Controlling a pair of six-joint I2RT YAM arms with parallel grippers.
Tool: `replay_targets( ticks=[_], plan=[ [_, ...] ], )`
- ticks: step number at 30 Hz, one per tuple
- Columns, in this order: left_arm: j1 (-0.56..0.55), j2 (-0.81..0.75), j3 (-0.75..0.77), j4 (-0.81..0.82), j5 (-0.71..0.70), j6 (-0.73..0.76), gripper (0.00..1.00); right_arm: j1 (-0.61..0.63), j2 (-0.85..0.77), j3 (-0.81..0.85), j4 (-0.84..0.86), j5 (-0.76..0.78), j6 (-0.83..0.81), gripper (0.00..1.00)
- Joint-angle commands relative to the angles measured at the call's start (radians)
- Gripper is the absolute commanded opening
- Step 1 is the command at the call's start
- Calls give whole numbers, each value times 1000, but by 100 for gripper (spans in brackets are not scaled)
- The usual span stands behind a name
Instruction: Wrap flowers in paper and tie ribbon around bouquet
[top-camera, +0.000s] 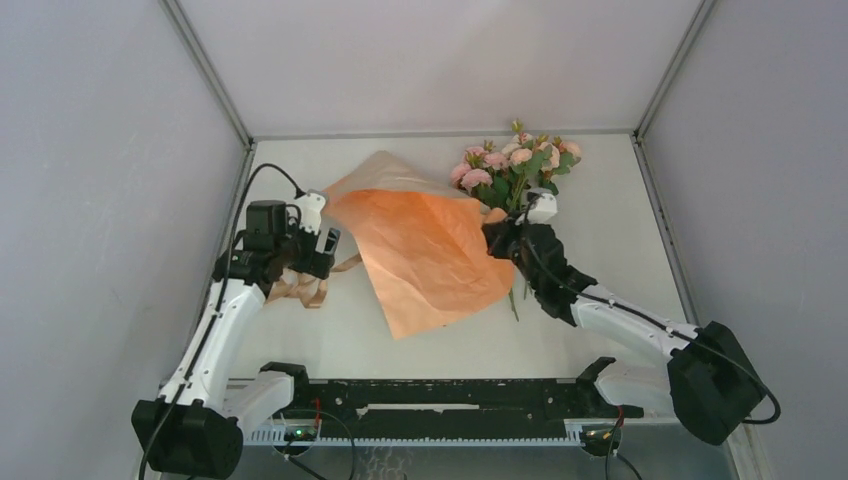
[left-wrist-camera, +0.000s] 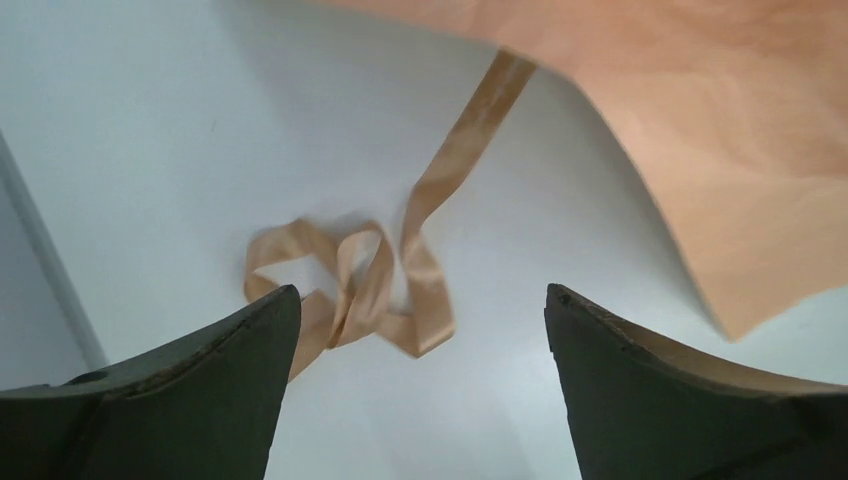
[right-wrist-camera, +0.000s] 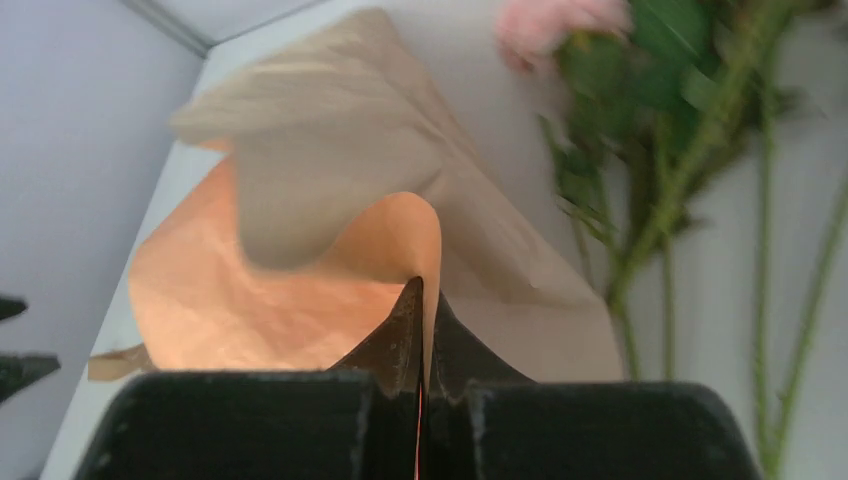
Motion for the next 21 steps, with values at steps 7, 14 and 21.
replay_targets(
  ticks=[7,14,21],
  plan=[
    [4,76,-30,-15,22,132,88,-345,-31,-90,-103,-414,306,0],
    [-50,199,34,37,41,67,82,-470,40,-64,-128,-595,194,0],
    [-42,296,-43,57,-256,302,67,-474,62,9,-208,-634,80,0]
  ],
)
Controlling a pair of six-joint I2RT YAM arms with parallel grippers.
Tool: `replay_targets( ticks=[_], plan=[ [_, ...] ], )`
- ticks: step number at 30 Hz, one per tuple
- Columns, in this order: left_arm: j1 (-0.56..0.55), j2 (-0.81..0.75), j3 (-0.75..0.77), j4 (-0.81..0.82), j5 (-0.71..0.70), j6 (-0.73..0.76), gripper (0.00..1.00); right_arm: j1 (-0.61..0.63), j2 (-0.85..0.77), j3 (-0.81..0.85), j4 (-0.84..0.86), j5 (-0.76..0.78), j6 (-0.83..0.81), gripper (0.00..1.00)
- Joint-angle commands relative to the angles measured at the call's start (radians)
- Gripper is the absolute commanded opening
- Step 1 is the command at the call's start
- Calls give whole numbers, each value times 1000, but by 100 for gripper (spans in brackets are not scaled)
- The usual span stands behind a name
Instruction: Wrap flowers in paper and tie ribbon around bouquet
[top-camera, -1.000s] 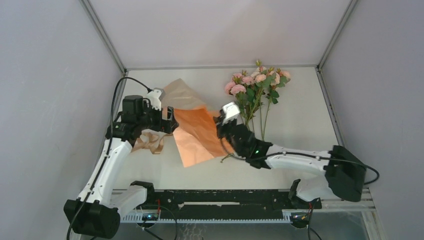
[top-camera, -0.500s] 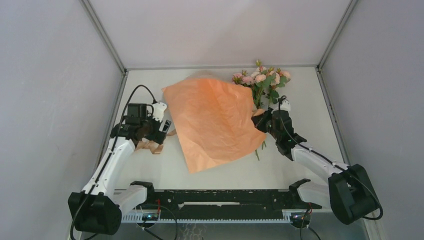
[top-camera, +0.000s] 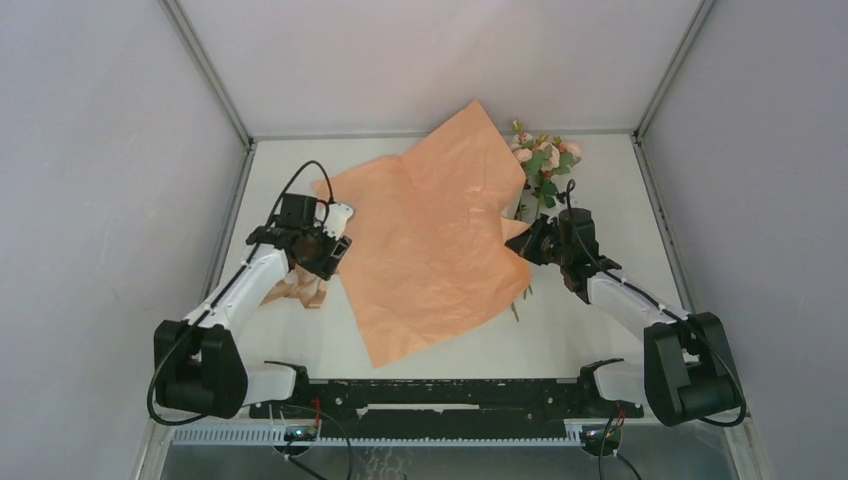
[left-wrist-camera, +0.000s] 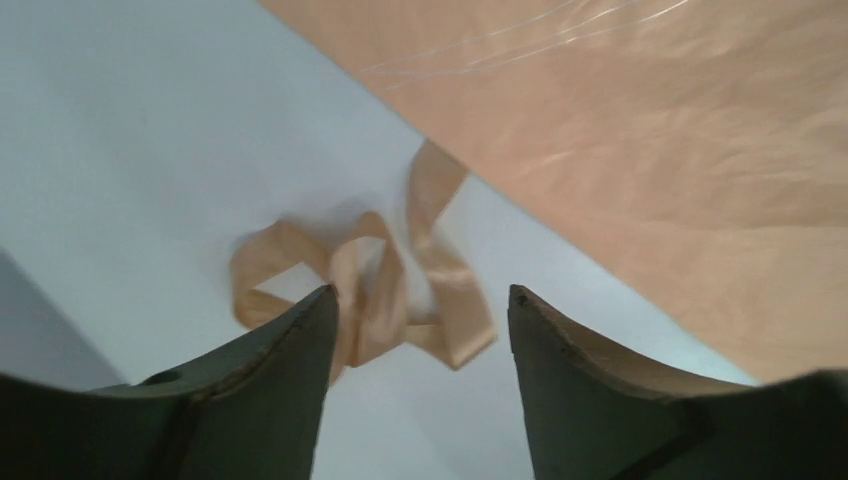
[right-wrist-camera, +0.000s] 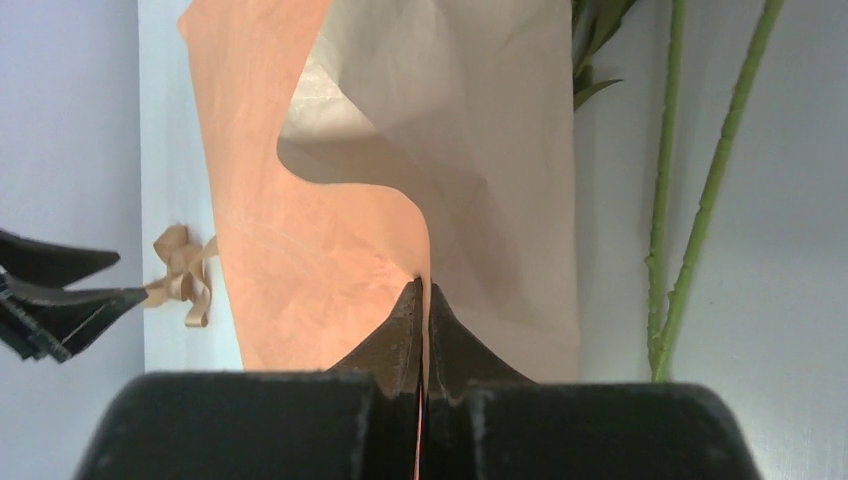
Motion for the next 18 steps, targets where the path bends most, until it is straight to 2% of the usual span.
replay_targets(
  ticks=[1,3,5,7,10,13,18],
  plan=[
    [15,23,-53,26,-196,196,72,-2,-37,52,-5,-50,-76,0],
    [14,31,-106,46,-187,247,80,1,-45,53,-1,-47,-77,0],
    [14,60,-151,139,-219,261,85,8,-47,53,-1,-39,-78,0],
    [14,119,-162,204,-265,257,86,19,-48,58,-6,-31,-82,0],
    [14,218,-115,198,-269,230,83,42,-53,71,-34,-22,-102,0],
    [14,287,-93,213,-307,208,75,66,-70,86,-75,4,-128,0],
    [45,324,-106,224,-363,209,44,113,-86,103,-91,36,-129,0]
  ],
)
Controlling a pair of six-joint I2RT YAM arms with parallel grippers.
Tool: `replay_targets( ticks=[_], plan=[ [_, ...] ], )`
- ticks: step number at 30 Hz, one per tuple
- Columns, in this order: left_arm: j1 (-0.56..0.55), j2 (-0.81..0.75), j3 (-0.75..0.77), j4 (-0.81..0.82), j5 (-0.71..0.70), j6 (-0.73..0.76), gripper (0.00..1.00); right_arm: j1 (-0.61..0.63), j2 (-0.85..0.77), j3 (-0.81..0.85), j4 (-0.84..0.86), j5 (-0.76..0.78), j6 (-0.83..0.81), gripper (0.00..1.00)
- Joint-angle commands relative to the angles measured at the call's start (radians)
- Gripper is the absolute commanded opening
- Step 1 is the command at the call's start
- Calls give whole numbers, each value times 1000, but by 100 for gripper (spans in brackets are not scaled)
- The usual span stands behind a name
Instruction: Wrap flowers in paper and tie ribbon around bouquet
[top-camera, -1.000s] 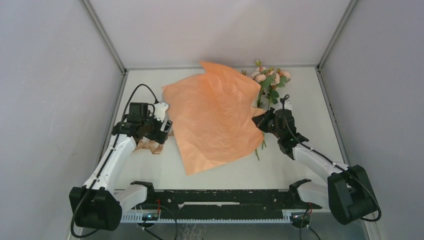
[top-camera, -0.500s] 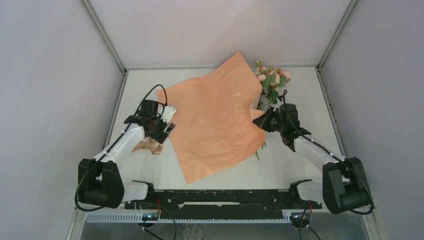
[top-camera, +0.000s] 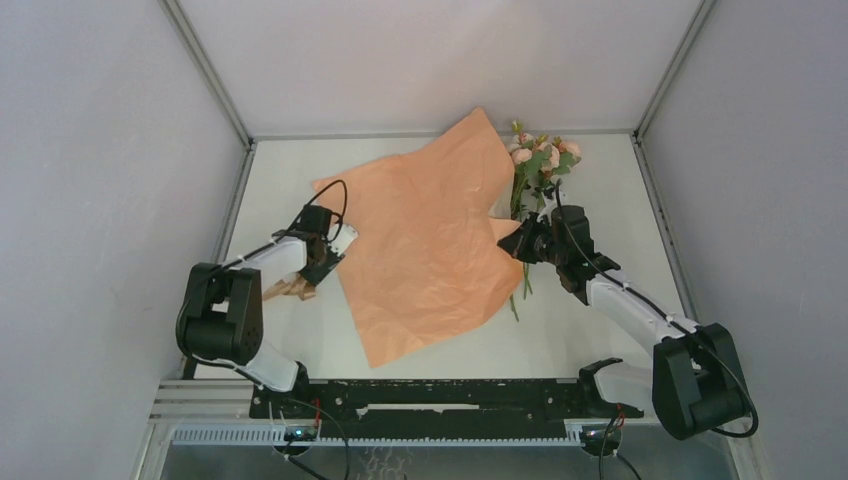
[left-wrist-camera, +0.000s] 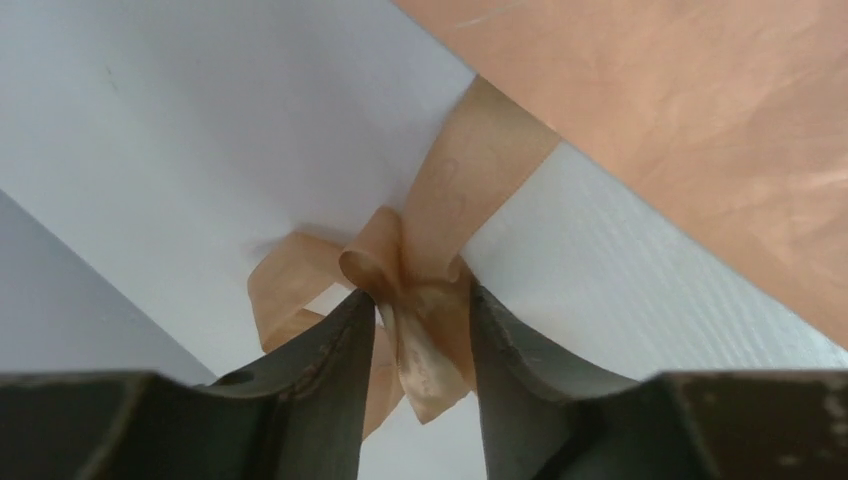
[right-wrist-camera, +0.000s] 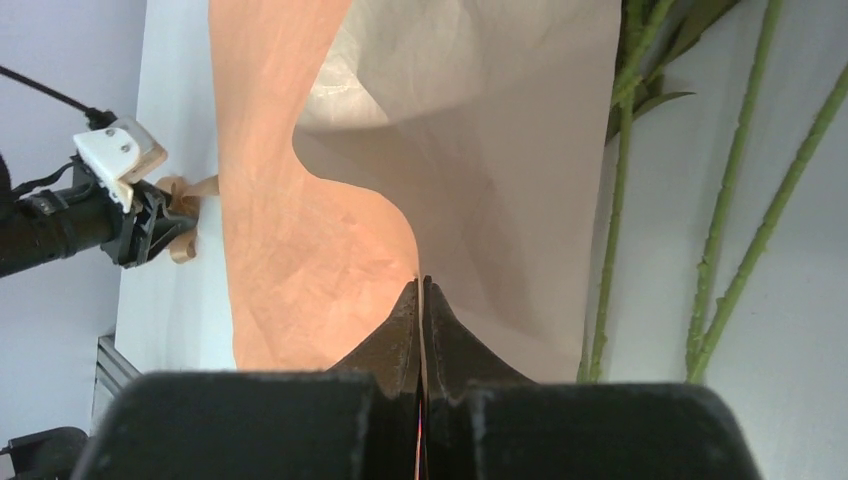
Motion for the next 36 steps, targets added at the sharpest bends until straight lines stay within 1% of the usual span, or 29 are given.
replay_targets(
  ticks=[1,3,5,7,9,14,17,20,25,29,30,33,34,36],
  plan=[
    [53,32,-12,22,-49,3,37,52,-25,67,-7,42,-31,0],
    [119,31,5,27,-57,0,25,98,0,107,-25,47,-42,0],
    [216,49,48,20,-70,-16,21,157,38,157,-37,40,-58,0],
    [302,57,96,-3,-58,-46,18,204,80,207,-24,21,-61,0],
    [371,48,113,4,-52,-52,17,241,129,252,3,-17,-60,0],
    [496,4,122,16,-8,-73,16,273,279,355,68,-107,-17,0],
    [533,-20,121,26,-9,-87,16,257,340,384,72,-85,-3,0],
    [534,-47,105,25,-1,-85,16,218,393,386,69,-77,-2,0],
    [533,-85,80,18,4,-80,16,155,479,418,-4,-24,-65,0],
    [534,-105,65,17,-9,-72,16,115,518,464,-40,11,-121,0],
    [534,-112,61,13,-14,-71,16,107,527,483,-76,16,-138,4],
    [531,-128,54,-10,-3,-64,18,88,540,547,-159,26,-195,29],
    [528,-141,52,-28,16,-57,23,83,529,567,-197,44,-213,37],
    [513,-174,42,-66,54,-35,41,69,479,578,-257,101,-251,45]
  ],
)
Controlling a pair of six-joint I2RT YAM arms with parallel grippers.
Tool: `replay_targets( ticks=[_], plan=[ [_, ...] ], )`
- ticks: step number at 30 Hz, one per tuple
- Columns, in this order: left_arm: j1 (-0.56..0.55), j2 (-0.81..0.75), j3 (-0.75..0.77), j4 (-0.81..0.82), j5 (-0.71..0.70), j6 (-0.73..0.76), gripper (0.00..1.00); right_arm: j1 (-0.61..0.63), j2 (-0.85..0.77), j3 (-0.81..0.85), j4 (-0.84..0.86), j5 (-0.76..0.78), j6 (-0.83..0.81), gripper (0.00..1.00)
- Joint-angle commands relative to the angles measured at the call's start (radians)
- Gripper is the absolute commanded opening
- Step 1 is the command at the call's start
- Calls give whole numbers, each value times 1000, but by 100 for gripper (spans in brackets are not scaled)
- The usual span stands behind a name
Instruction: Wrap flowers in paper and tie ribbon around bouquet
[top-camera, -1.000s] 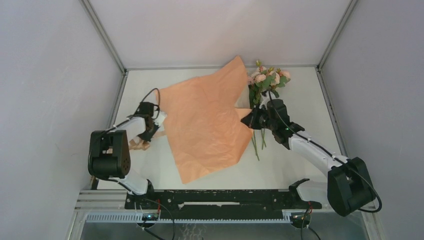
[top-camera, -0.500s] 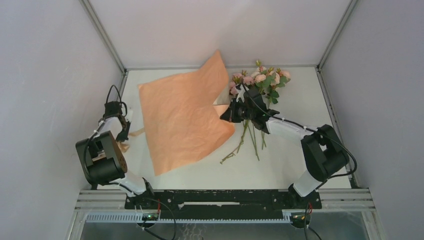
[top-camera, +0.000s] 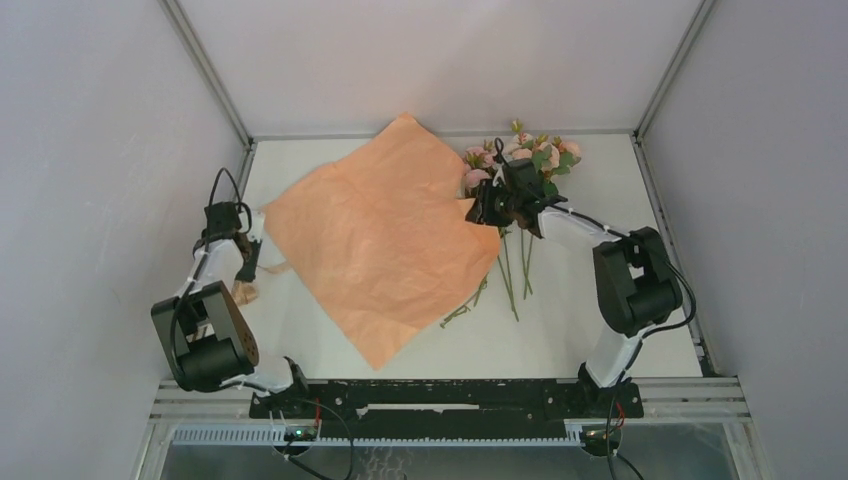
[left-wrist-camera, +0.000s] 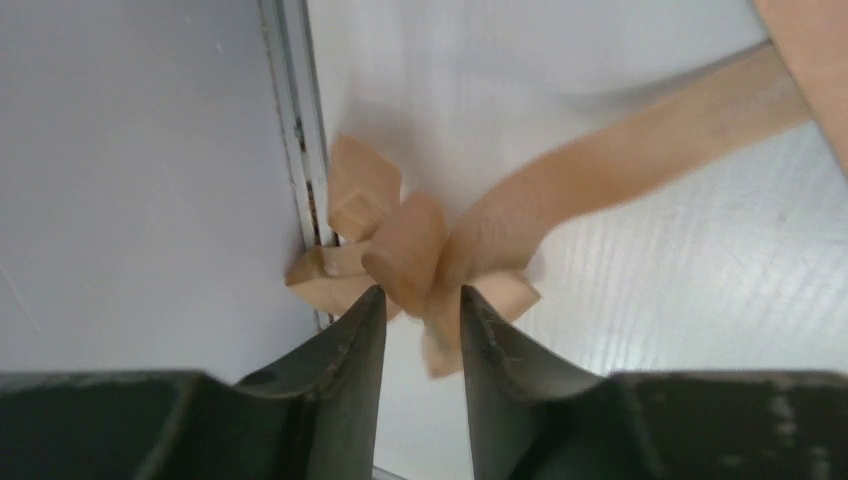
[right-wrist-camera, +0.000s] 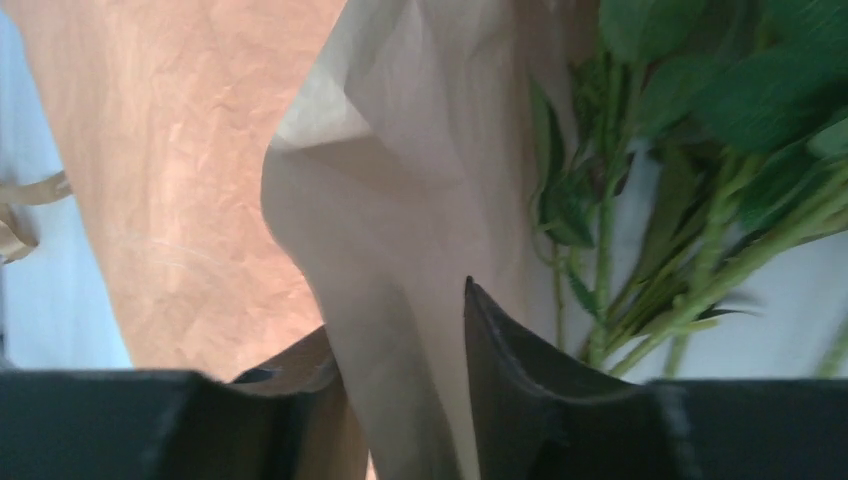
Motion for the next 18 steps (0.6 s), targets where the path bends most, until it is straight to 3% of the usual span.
replay_targets(
  ticks=[1,4,7,11,12,14,18],
  plan=[
    [-33,-101,-34,-80,66,37,49,-31,-106,69,-133,119,-119,49],
    [-98,-170,-57,-126,66,73,69,-88,-205,48,-214,245,-144,54],
    [-182,-225,-50,-179,52,77,80,-160,-265,7,-255,330,-142,56],
    [-323,-279,-18,-221,82,43,81,-245,-217,-17,-253,300,-140,55],
    [-360,-279,-12,-220,94,36,81,-261,-194,-17,-243,287,-135,58],
    [-465,-245,-2,-197,82,20,81,-286,-133,-12,-222,249,-121,74],
    [-610,-90,28,-98,-4,-11,81,-314,-23,24,-193,201,-110,76]
  ],
)
